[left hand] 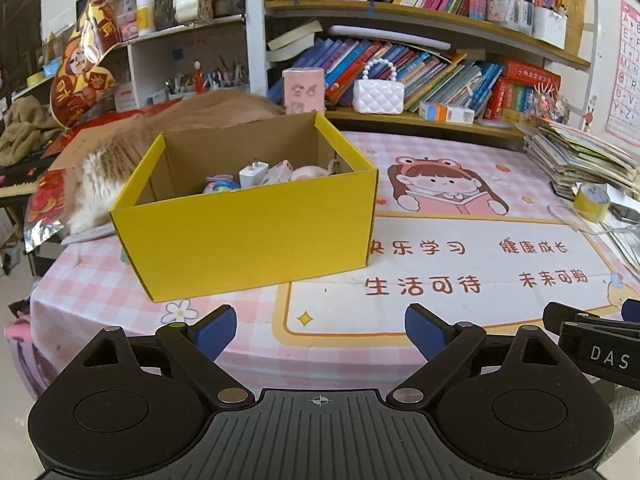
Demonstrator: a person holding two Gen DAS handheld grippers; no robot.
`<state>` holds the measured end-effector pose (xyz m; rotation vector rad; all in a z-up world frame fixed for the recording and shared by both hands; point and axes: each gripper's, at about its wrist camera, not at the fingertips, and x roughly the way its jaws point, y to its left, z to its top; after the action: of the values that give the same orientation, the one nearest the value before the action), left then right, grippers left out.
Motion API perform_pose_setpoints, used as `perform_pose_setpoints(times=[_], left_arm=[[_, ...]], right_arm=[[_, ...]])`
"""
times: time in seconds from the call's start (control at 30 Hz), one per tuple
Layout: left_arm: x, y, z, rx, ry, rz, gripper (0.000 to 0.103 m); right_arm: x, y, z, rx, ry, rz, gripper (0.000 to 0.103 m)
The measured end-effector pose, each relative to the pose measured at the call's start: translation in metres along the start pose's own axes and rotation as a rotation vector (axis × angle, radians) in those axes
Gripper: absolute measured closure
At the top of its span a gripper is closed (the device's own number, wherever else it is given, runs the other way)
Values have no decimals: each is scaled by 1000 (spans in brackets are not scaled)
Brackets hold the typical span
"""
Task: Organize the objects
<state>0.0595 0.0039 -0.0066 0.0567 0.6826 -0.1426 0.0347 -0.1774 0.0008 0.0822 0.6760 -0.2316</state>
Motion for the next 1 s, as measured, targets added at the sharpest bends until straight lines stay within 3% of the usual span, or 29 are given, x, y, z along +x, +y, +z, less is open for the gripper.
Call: perform_pose_setpoints(times=[0.73,1.0], left_arm=[[-2,-8,-4,13,9,46,4],[1,-9,-5,17,23,50,4]], right_arm=[[-1,5,-3,-20,14,11,9],[-2,8,-3,-44,7,9,3]])
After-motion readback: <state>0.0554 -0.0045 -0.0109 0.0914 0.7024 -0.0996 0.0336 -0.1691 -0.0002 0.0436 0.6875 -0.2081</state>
